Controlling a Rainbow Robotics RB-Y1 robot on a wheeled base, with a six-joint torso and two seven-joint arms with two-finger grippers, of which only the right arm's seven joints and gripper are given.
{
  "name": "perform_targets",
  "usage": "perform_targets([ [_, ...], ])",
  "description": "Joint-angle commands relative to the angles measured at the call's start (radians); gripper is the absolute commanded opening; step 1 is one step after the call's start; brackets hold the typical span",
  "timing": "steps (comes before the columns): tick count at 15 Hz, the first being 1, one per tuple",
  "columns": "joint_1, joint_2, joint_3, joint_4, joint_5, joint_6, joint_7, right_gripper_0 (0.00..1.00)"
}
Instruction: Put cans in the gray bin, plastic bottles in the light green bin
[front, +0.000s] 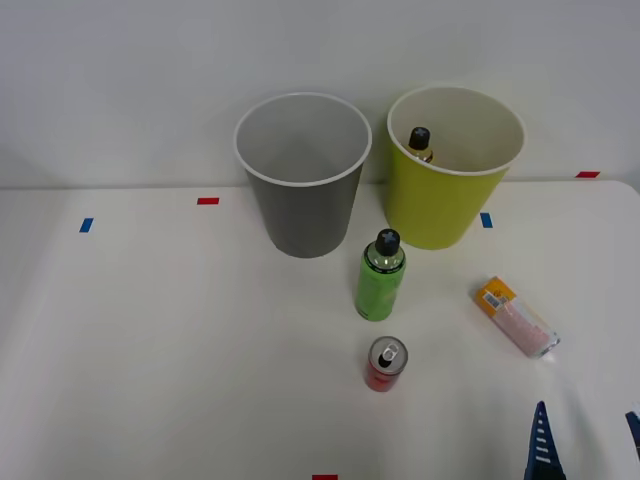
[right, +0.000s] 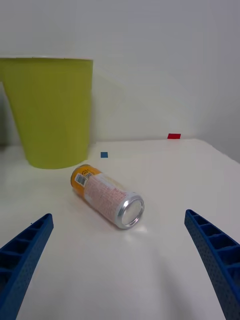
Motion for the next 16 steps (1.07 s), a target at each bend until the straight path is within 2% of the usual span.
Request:
perform_targets([
  [1, -0.035, 0.005, -0.027, 0.103, 0.083, -0.082, -0.098, 0.9],
  [4, -0.036, 0.011, 0.006, 0.121, 0.117, -0.091, -0.075, 0.9],
  [10, -0.033, -0.041, 0.016, 0.12, 0.191, -0.114, -0.026, 0.9],
  [13, -0.041, -0.014, 0.006, 0.121, 0.255, -0.112, -0.003, 0.9],
  [16, -0.062, -0.012, 0.01, 0.121, 0.253, -0.112, 0.002, 0.9],
])
